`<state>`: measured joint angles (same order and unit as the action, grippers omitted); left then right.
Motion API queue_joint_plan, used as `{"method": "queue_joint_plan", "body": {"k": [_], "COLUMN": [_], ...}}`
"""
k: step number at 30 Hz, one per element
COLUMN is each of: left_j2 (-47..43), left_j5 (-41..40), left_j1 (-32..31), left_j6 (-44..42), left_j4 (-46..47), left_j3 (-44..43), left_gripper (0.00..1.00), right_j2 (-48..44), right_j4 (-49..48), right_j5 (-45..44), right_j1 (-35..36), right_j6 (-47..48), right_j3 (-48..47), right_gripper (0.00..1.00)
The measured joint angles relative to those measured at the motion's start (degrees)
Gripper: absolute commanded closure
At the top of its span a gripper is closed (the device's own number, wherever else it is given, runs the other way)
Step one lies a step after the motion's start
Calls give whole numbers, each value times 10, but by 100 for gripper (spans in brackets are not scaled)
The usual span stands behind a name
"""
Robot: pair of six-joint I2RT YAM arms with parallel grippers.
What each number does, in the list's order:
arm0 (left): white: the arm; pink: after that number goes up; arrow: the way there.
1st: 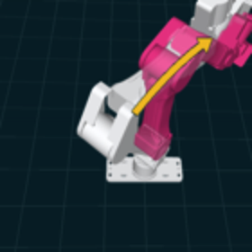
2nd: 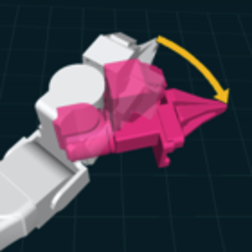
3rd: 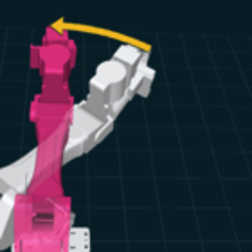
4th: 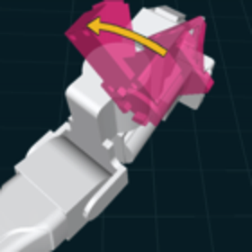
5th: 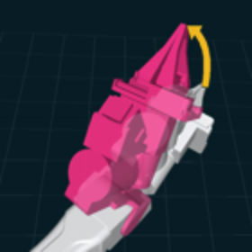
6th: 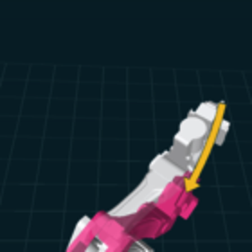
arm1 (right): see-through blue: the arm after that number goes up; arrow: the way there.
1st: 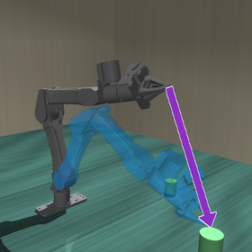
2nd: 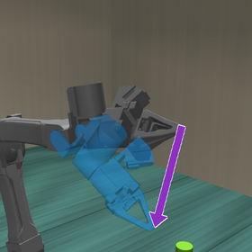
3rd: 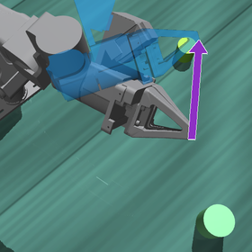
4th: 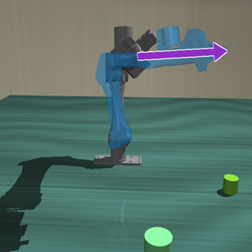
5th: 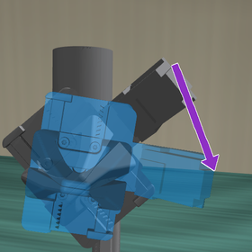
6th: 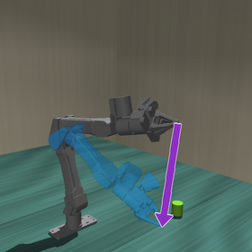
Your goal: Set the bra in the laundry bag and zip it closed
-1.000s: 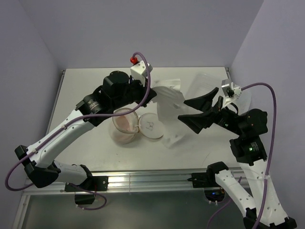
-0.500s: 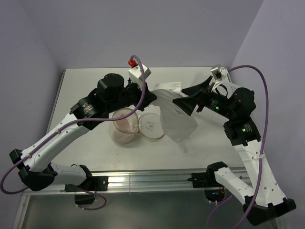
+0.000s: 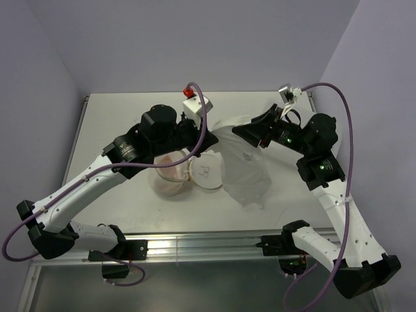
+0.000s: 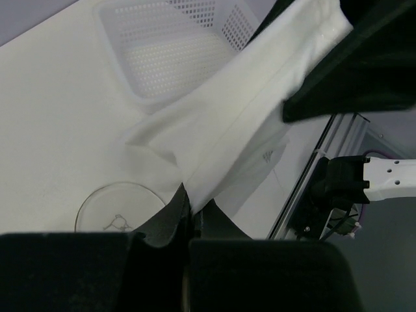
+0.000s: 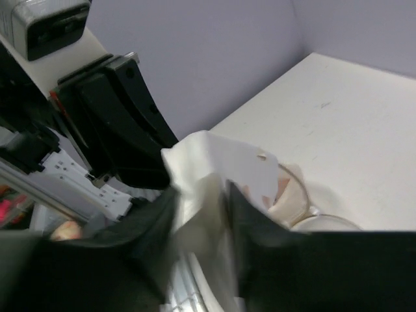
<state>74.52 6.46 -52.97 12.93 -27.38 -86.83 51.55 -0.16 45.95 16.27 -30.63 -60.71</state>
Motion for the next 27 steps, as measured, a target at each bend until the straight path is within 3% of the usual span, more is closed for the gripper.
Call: {"method": "queue_joint_plan", "body": {"k": [1,3,4,6,7,10,13,18,27], "left_j2": [0,0,-1,-5,-9,-28,-56,-113,-146], "left_j5": [0,0,0,0,0,8,16,18,32], "left_j1": [0,0,0,0,0,0,-2,-2,-2], "left_j6": [0,0,1,3,4,16,33,60,95], "left_j4": [1,2,6,21,29,59,87,132,248], "left_j3": [3,7,12,26,34,74,127,229,332], "left_gripper": [100,99,87,63,41,15,6,1,1], "right_j2": [3,9,10,11,10,4,1,1,1], "right_j4": [-3,-9,-12,-17,-20,-40,-62,-97,-153], "right_j5": [0,0,0,-5,-8,-29,-48,-70,-73], "right_j1": [0,1,1,1,2,2,2,2,2], "right_j6": [-2,-12,-16,-22,-26,-38,-48,-73,-120], "right_j3": [0,1,2,3,4,10,10,7,6], "right_gripper": [71,94,100,100,100,100,100,100,100]}}
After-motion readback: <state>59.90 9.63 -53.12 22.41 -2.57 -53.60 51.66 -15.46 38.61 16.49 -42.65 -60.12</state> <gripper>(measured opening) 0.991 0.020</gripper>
